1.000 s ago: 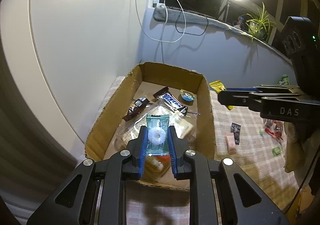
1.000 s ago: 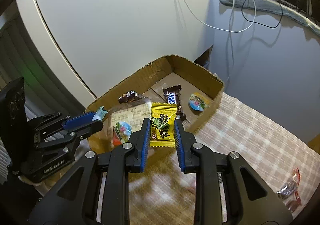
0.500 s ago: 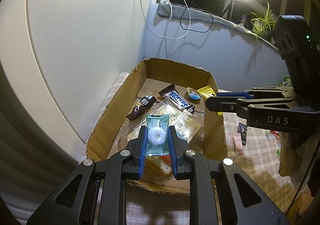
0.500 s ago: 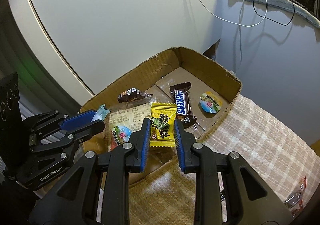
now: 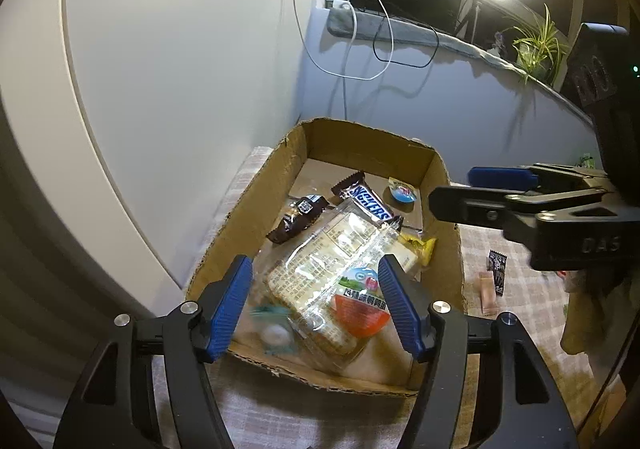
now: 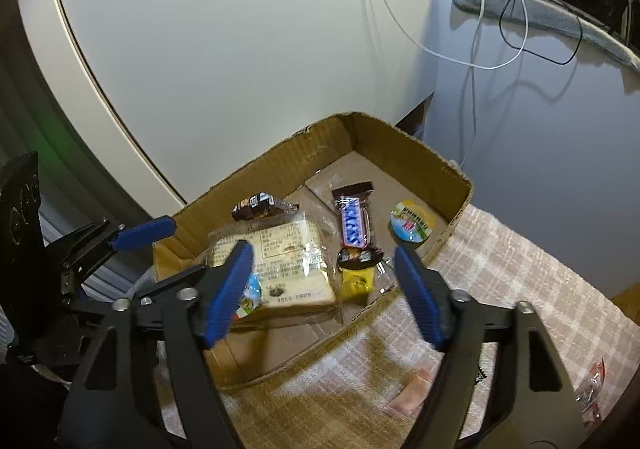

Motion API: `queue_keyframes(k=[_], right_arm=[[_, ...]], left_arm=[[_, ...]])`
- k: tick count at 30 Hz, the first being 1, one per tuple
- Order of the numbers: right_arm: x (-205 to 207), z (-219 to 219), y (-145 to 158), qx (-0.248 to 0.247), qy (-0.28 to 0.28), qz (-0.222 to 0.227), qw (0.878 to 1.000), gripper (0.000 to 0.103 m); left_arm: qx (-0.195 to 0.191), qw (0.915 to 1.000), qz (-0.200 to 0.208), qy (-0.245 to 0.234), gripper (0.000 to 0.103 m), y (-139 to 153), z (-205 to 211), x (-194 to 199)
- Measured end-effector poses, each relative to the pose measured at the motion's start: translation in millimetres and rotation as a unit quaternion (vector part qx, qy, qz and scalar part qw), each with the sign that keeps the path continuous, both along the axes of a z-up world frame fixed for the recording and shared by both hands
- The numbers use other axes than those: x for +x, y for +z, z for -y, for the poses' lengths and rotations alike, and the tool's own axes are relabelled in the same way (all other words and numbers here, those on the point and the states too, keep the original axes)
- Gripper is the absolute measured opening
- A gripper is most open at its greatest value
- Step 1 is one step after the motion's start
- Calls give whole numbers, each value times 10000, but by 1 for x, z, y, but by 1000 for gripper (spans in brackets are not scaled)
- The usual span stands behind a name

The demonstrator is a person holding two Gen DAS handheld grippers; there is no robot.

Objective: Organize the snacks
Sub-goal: 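Carry both candies over the cardboard box and open both grippers, then move both open grippers back over the remaining snacks on the table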

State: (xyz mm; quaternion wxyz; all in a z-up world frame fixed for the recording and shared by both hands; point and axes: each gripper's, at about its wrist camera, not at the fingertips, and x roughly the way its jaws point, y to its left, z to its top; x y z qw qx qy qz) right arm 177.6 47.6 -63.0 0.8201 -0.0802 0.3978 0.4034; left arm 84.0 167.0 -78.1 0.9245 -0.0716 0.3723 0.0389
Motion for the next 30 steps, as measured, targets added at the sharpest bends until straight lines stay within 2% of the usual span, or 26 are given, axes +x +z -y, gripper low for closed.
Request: queue_keyframes(k=[1, 3, 17, 30], right_arm=[[0, 1, 1, 37, -16, 5, 10000, 89], [0, 5, 4, 126, -64, 24, 9999, 92], [-3, 20, 16, 155, -161, 96, 9997, 92], [-19, 70, 34, 235, -322, 243, 9989, 92]], left_arm=[[10, 10000, 1, -4, 65, 0, 0, 0], [33, 10000, -1, -11, 65, 0, 1, 0], [7, 9998, 106, -143, 67, 9, 13, -3], [-57, 9986, 274, -459, 67, 23, 45, -13]])
